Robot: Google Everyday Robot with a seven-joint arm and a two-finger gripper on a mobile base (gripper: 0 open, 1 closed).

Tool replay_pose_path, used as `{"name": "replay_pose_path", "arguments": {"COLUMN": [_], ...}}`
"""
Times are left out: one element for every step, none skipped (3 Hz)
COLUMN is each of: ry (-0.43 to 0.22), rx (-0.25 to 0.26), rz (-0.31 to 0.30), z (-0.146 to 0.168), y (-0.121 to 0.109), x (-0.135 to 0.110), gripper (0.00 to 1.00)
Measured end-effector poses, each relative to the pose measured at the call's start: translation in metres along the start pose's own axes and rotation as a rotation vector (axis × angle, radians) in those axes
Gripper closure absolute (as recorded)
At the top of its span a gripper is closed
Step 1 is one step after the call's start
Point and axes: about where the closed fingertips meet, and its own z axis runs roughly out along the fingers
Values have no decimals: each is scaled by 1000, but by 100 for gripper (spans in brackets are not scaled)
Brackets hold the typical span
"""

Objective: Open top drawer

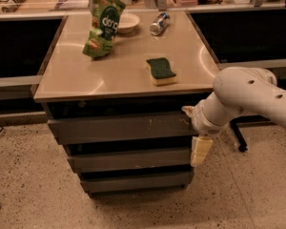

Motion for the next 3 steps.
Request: {"name": "replay_pose_path", "arguments": {"ry": [-25, -44, -65], "rx": [-5, -3, -20], "rz": [-35, -63, -99], "z": [22, 41, 77], "y": [-12, -27, -50], "x": [-3, -9, -21], "gripper": [0, 0, 0]}}
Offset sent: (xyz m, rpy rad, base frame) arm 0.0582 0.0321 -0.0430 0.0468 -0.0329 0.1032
